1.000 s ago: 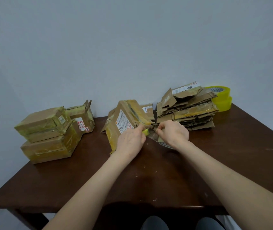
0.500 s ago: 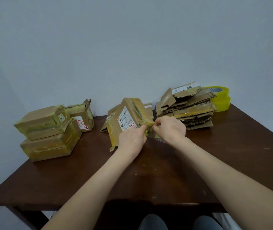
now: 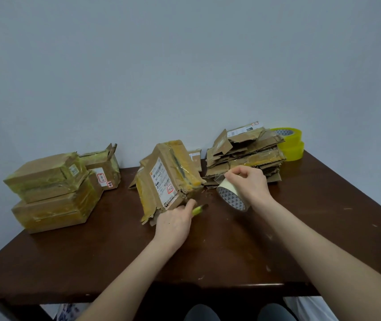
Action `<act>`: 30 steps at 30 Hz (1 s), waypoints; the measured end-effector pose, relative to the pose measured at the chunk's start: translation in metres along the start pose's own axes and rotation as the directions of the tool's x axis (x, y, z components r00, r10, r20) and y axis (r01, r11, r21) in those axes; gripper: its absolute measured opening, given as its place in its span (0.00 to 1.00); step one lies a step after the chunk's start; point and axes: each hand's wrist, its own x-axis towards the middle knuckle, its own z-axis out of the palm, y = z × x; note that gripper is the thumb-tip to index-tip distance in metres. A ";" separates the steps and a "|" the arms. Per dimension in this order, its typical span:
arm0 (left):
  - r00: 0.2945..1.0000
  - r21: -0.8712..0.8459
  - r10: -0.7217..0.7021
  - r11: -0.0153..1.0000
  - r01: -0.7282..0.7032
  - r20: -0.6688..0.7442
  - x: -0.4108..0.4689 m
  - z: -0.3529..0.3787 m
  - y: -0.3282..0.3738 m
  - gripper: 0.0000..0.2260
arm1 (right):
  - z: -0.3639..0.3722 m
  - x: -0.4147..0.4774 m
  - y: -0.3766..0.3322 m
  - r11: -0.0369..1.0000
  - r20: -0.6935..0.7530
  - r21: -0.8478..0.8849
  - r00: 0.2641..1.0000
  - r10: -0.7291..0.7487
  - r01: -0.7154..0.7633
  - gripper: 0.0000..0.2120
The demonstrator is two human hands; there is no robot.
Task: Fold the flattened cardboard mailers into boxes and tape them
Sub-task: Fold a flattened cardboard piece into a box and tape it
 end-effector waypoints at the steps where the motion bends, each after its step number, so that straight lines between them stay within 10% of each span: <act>1: 1.000 0.026 0.005 1.000 -0.006 0.025 0.000 0.001 0.000 0.14 | -0.003 -0.001 0.001 1.000 -0.008 0.014 1.000 -0.015 0.015 0.04; 8: 0.924 -0.292 0.007 0.948 -0.128 -0.383 0.031 -0.050 0.032 0.14 | -0.016 -0.003 0.005 0.985 -0.017 -0.003 0.985 -0.171 0.171 0.05; 17: 0.980 -0.713 -0.148 0.701 0.009 -0.133 0.080 -0.069 0.076 0.06 | -0.045 -0.008 0.005 0.946 0.038 -0.098 0.951 -0.307 0.309 0.07; 30: 0.960 -0.373 -0.005 0.922 -0.104 -0.279 0.098 -0.072 0.092 0.12 | -0.054 -0.004 0.007 0.987 -0.012 -0.136 0.996 -0.084 0.082 0.28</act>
